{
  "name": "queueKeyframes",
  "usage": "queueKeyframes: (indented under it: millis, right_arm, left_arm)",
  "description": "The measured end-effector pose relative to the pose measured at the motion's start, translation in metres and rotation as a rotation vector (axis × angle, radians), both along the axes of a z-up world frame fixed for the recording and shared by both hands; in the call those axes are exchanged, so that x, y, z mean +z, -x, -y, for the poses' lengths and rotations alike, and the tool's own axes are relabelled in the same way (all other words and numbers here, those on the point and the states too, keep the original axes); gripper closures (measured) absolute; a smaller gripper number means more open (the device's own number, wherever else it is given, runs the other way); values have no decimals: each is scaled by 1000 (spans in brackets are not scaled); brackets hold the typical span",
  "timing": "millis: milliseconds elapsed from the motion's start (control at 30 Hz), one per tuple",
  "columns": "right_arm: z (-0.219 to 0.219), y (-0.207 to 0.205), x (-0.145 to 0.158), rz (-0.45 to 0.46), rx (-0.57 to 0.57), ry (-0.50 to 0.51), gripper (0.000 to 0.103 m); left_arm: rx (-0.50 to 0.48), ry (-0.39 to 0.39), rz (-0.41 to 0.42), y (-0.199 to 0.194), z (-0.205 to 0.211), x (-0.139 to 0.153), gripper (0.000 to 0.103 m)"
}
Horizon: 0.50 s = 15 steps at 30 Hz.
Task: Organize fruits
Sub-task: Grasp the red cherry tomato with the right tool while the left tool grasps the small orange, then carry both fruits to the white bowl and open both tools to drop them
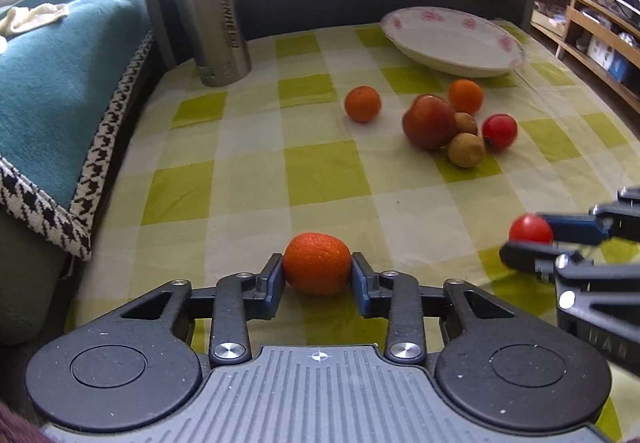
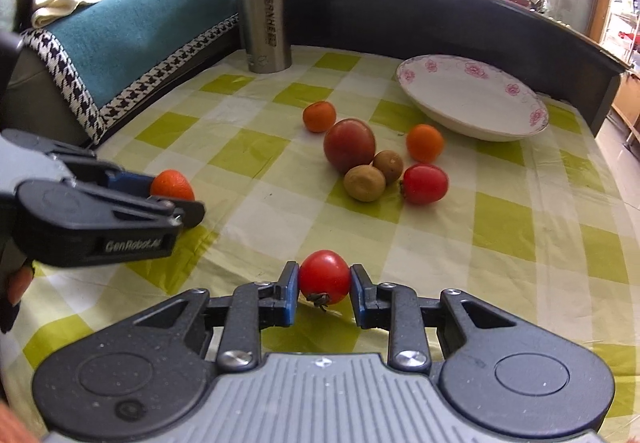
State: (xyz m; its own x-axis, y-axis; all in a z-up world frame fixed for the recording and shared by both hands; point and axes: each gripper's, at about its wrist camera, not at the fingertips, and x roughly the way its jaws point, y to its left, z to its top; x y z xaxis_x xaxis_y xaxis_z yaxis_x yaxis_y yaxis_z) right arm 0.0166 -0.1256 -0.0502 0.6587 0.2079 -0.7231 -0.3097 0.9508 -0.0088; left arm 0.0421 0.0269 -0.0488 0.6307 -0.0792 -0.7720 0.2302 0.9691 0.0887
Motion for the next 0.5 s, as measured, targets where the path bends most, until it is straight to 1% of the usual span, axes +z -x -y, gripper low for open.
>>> queueKeyframes:
  millis: [67,167,300,400,500]
  right_arm:
    - [4,0,4,4,-15,-4,70]
    - [12,-2,10,3,-42,-24,70]
    - [24,-10,23,26,-89,-39,70]
    - [32,-22,36,63,-122,-48,70]
    - [39,-39,42,80,-146,-49,70]
  left_arm:
    - [-18,-3,-3,3,2,1,61]
    - [-30,32,-7,5,3,7,61]
    - [-74,68,26,3,16,25,61]
    - [-115,93,60,-10,31,38,61]
    - [-139,119,82,-30,47,46,61]
